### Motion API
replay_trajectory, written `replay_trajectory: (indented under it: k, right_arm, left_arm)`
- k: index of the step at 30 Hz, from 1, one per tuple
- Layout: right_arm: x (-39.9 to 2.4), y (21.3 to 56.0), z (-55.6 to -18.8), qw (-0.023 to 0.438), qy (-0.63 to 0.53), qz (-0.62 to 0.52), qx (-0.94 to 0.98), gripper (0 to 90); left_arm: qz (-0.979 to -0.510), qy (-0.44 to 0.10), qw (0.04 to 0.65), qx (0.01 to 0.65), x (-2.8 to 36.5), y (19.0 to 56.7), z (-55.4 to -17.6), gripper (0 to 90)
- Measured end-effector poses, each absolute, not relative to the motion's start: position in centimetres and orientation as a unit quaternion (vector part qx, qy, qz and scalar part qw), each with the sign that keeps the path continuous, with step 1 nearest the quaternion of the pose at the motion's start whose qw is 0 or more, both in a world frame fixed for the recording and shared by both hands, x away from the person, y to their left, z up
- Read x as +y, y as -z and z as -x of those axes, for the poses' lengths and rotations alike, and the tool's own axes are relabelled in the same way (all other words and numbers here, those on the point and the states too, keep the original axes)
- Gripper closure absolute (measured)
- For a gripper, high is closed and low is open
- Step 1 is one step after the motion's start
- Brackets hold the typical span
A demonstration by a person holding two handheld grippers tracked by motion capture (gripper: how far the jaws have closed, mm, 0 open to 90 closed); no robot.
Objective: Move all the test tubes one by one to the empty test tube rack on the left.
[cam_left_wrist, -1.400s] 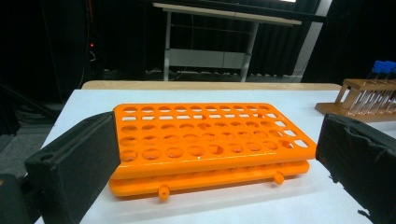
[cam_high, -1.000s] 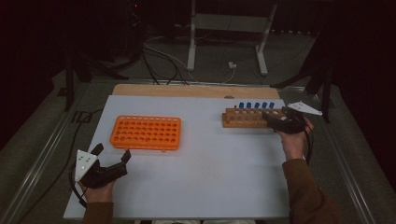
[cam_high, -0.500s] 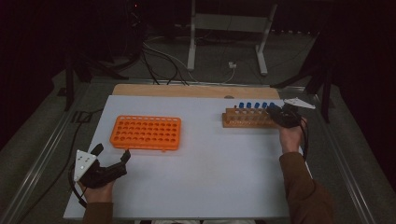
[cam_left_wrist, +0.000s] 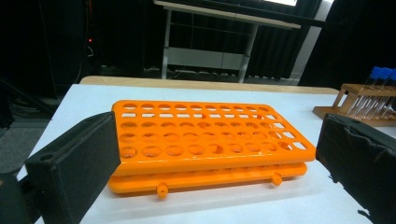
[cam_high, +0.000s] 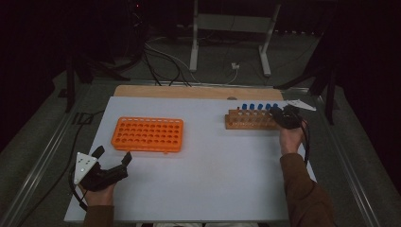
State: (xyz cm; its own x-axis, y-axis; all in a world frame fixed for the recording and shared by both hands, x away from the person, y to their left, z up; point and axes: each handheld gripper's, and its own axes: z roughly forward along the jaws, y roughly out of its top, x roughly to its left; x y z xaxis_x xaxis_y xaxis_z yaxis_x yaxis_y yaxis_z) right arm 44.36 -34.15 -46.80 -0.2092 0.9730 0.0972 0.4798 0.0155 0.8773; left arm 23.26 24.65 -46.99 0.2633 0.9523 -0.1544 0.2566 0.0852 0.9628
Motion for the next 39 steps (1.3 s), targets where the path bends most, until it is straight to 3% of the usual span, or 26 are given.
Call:
replay_trajectory:
  k: [19,34,39]
  right_arm:
    - [-34.0,45.6,-43.8,0.314,-0.428,-0.541,0.652,77.0]
    - [-34.5,40.9,-42.1,0.345,-0.459,-0.506,0.644,77.0]
    - [-34.5,40.2,-41.5,0.329,-0.478,-0.501,0.642,76.9]
  left_arm:
    - [-0.596,-0.325,0.527,0.511,24.5,47.1,-23.3,0.7]
    - [-0.601,-0.320,0.523,0.513,24.4,47.2,-23.4,0.7]
    - [-0.606,-0.319,0.517,0.514,24.1,47.2,-23.5,0.7]
